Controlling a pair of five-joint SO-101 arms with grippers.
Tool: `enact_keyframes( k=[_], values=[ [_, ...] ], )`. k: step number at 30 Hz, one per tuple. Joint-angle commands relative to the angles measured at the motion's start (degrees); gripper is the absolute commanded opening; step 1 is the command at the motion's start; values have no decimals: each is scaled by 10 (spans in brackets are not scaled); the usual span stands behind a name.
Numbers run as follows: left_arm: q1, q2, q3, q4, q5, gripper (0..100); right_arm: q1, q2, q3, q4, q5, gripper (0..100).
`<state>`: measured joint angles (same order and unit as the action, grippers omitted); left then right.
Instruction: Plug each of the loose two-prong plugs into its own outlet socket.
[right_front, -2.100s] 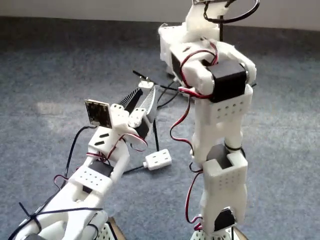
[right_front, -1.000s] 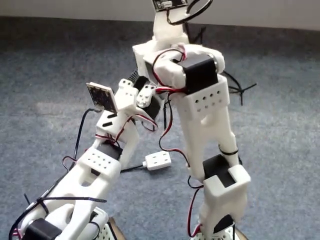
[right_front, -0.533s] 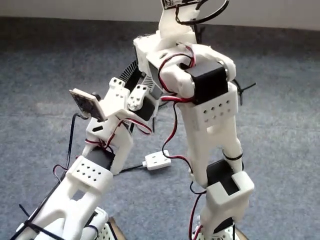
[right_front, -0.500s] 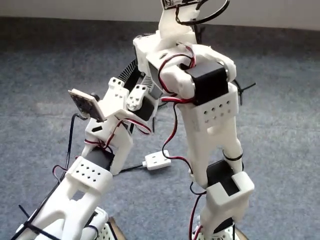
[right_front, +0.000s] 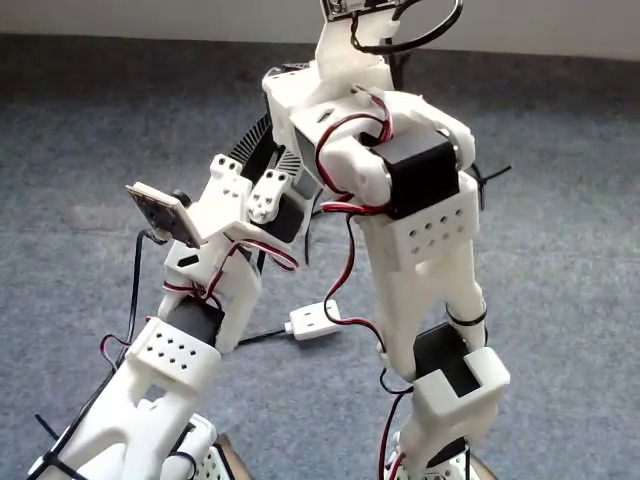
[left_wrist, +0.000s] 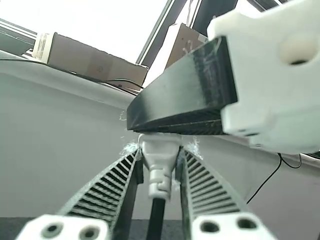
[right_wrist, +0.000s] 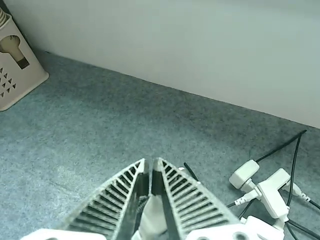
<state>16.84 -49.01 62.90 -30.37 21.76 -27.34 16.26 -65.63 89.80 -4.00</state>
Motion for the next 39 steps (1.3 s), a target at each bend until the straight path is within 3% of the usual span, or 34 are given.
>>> enact_keyframes(
  k=[1,10,34,39],
  values=[
    [-25,-58,-31,-5,6,4,34,0,8,1,9,58],
    [-58,-56,-35,-4,7,4,34,0,7,1,9,58],
    [-56,-55,-64,-4,7,4,34,19,19,-15,8,58],
    [-56,-52,-30,-4,7,4,51,-35,18,-15,8,63]
  ],
)
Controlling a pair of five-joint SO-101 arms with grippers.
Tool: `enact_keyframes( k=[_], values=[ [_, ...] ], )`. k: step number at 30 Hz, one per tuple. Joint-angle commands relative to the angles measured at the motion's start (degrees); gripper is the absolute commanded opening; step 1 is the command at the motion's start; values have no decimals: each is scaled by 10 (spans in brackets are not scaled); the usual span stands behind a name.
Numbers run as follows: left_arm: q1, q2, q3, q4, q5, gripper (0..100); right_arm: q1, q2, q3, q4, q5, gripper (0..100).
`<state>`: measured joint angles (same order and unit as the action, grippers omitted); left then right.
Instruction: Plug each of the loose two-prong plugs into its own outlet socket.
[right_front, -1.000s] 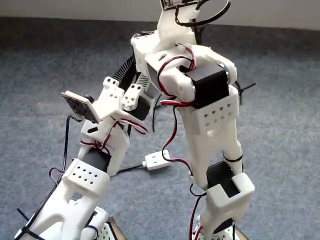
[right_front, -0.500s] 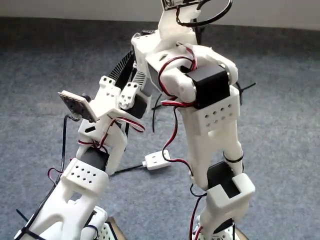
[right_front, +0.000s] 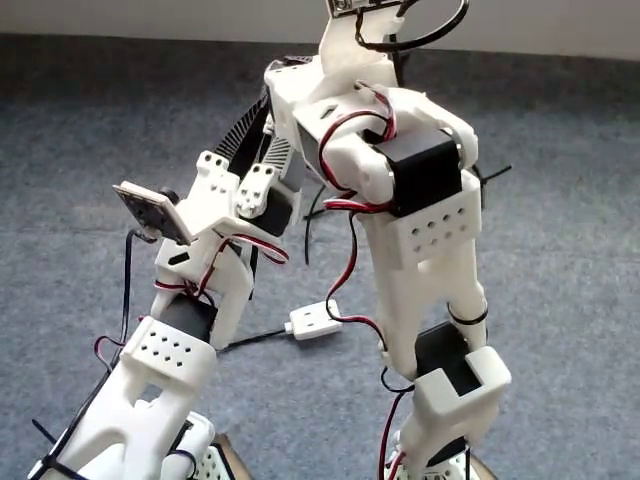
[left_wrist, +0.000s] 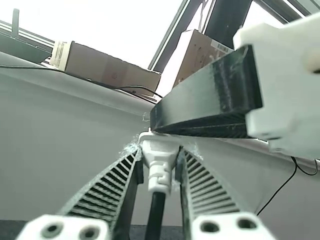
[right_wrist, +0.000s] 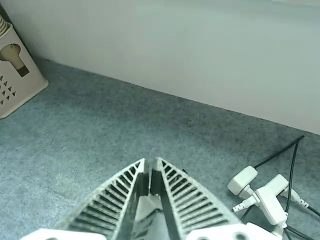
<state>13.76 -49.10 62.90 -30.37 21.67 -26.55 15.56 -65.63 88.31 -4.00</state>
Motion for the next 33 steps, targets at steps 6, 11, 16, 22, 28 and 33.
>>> enact_keyframes(
  k=[6,11,16,22,28,33],
  values=[
    [-25,-51,60,-4,5,4,56,-108,23,3,4,63],
    [-28,-50,94,10,4,4,80,-127,20,3,4,63],
    [-25,-50,90,122,4,4,136,-139,19,-4,4,63],
    [-25,-50,66,281,-78,4,174,-147,19,-7,4,63],
    [-24,-50,0,487,-146,4,173,-145,22,-8,4,63],
    [21,-45,-124,701,-207,4,173,-145,23,-8,4,63]
  ],
)
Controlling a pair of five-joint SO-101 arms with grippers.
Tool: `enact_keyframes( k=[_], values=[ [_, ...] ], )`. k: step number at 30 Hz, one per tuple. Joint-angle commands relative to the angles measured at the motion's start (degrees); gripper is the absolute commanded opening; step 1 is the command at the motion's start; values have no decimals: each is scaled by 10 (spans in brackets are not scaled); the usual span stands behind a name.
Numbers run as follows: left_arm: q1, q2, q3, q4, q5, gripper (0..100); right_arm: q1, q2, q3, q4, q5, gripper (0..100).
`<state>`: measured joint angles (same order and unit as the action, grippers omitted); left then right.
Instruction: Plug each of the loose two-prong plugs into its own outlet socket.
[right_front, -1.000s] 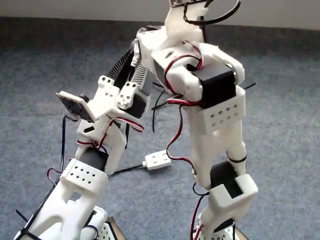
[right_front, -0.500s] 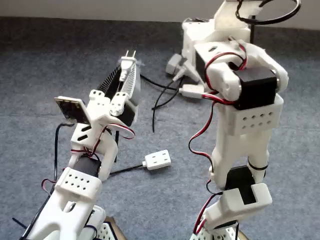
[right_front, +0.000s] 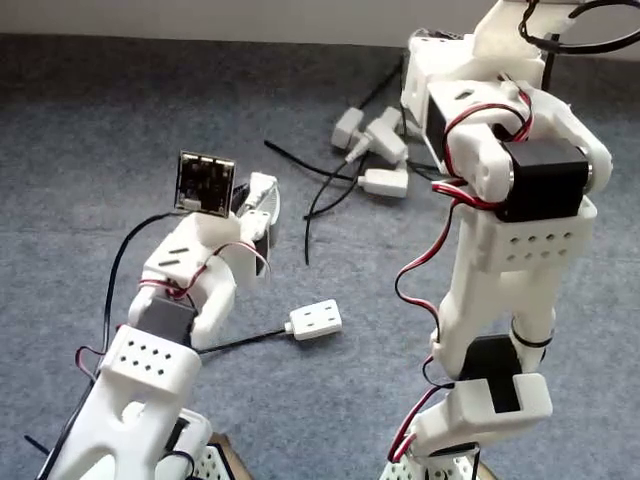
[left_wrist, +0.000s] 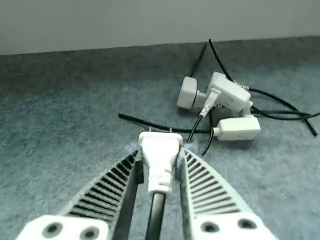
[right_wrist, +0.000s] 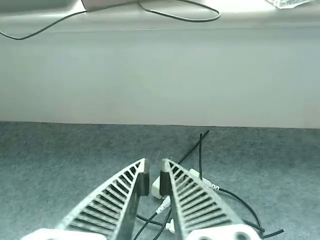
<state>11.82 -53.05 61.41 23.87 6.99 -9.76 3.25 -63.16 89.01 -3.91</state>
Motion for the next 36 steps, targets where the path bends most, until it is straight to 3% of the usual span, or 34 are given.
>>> enact_keyframes(
  k=[1,5,11,23,30,36],
  values=[
    [57,3,-137,194,-87,4,5,-22,-1,-15,3,63],
    [96,67,-227,311,-141,5,5,-22,-1,-15,3,63],
    [125,172,-292,373,-216,5,5,-22,-1,-15,3,63],
    [135,364,-442,551,-221,5,5,-22,0,-15,3,63],
    [196,429,-465,604,-221,5,-9,-22,0,-15,3,63],
    [212,458,-465,600,-223,5,-10,-22,0,-14,3,63]
  ],
)
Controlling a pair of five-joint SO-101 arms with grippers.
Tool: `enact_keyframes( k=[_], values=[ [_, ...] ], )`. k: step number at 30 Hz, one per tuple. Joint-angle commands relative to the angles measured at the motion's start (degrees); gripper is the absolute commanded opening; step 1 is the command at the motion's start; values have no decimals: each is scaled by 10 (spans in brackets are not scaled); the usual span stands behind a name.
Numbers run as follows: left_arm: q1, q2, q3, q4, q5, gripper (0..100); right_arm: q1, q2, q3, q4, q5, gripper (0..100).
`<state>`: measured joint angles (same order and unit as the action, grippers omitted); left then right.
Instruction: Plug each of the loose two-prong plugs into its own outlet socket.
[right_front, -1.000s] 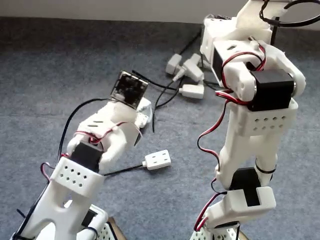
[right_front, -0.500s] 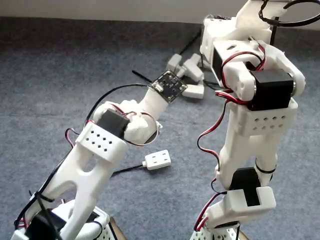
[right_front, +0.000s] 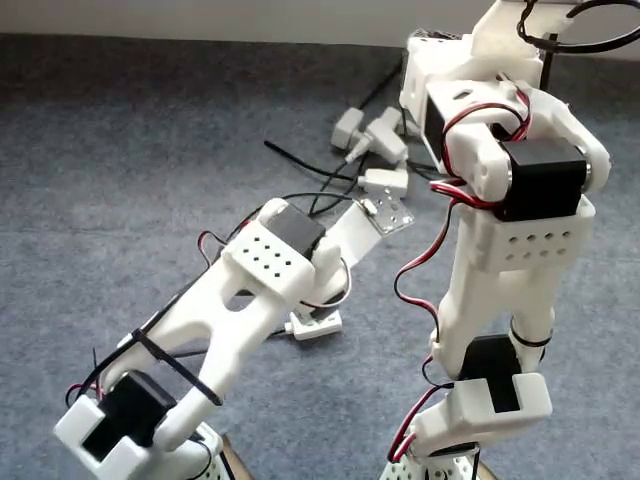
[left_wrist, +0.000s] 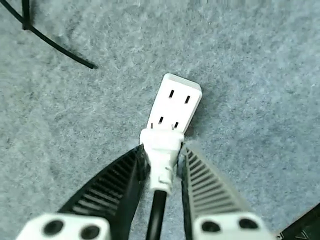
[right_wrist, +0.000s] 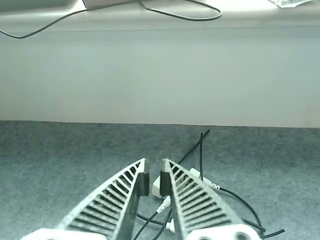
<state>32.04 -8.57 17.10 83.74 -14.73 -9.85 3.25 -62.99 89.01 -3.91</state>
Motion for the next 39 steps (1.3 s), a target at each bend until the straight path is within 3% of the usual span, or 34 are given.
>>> enact_keyframes(
  k=[1,12,21,28,33,39],
  values=[
    [10,22,-22,0,-7,5,-9,-22,-1,-14,3,63],
    [10,154,-107,-4,-6,5,-10,-22,-1,-12,3,63],
    [36,76,-64,-9,2,5,-10,-25,-2,-11,3,63],
    [61,-26,73,-113,17,5,-10,-25,-7,1,3,63],
    [58,-51,89,-118,-53,5,-10,-25,-4,1,3,63],
    [56,-50,93,-119,-80,5,-10,-25,-4,1,3,63]
  ],
)
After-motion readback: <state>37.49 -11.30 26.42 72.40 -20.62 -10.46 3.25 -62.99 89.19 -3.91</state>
